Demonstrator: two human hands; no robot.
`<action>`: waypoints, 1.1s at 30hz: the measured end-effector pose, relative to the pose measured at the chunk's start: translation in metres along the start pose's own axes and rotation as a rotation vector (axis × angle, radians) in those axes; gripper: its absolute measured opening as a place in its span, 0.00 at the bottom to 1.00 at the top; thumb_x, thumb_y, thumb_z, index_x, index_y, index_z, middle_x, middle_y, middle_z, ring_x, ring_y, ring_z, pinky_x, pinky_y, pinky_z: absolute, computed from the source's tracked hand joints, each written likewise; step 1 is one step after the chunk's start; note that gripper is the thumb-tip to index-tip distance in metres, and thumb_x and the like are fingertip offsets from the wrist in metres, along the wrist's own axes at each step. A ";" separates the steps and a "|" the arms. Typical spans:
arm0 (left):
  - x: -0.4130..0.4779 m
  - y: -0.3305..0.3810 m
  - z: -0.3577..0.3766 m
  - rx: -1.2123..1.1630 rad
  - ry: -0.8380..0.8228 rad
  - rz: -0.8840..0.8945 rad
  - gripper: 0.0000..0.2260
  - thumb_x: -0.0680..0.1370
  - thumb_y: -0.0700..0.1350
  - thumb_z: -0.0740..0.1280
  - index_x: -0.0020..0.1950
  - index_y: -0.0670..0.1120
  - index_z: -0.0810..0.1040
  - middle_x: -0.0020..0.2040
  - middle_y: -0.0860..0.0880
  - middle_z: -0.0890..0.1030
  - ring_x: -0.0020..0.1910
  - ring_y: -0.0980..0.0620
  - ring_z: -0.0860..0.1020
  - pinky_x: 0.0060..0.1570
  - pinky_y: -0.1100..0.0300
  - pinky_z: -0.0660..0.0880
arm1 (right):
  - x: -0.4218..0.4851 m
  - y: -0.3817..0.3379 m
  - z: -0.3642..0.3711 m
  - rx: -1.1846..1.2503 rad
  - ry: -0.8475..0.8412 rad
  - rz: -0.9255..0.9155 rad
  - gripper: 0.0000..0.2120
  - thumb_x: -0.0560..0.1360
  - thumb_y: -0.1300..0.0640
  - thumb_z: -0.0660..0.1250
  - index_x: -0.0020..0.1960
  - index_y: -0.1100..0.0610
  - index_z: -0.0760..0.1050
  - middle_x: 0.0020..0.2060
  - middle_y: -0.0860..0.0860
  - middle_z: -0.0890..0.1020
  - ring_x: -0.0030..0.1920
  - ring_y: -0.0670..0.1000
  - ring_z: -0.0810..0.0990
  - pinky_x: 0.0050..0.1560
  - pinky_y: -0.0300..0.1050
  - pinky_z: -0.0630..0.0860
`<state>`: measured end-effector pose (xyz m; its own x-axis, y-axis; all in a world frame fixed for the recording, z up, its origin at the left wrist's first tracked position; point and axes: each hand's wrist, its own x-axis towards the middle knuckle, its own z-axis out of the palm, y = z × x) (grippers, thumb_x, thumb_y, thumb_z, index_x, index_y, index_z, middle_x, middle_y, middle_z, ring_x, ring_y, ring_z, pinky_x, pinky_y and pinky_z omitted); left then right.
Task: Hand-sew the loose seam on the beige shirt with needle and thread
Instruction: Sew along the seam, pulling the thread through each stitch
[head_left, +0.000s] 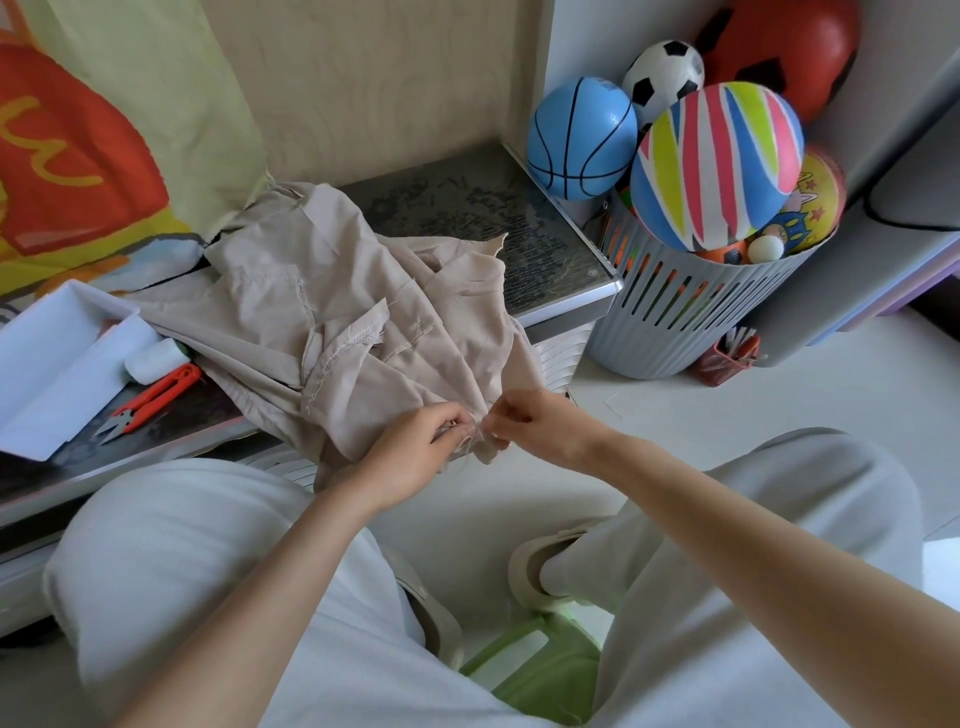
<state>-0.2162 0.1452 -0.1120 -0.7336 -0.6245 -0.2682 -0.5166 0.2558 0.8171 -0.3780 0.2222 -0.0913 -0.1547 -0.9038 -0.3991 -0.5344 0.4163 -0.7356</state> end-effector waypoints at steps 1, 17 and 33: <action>0.000 0.000 0.000 -0.001 0.005 0.001 0.09 0.80 0.42 0.62 0.41 0.47 0.75 0.35 0.47 0.75 0.35 0.52 0.70 0.35 0.62 0.66 | -0.001 -0.001 0.000 0.003 -0.041 -0.001 0.08 0.77 0.54 0.64 0.46 0.57 0.78 0.37 0.48 0.81 0.40 0.47 0.77 0.43 0.39 0.72; -0.004 0.003 0.000 0.011 -0.033 0.018 0.10 0.79 0.42 0.64 0.38 0.52 0.75 0.28 0.62 0.73 0.31 0.59 0.68 0.33 0.67 0.65 | 0.021 0.026 -0.018 0.059 0.489 0.207 0.09 0.77 0.59 0.61 0.47 0.62 0.78 0.41 0.54 0.76 0.42 0.53 0.73 0.34 0.43 0.66; -0.006 0.007 -0.004 0.014 0.011 0.035 0.06 0.79 0.41 0.64 0.43 0.44 0.76 0.35 0.51 0.75 0.35 0.55 0.71 0.35 0.68 0.67 | 0.002 0.008 -0.009 0.085 -0.126 -0.027 0.04 0.76 0.57 0.68 0.44 0.57 0.80 0.38 0.50 0.79 0.38 0.45 0.72 0.44 0.36 0.69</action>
<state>-0.2137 0.1484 -0.1023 -0.7463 -0.6232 -0.2339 -0.4971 0.2881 0.8184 -0.3902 0.2224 -0.0927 -0.0323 -0.8975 -0.4399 -0.4638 0.4034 -0.7888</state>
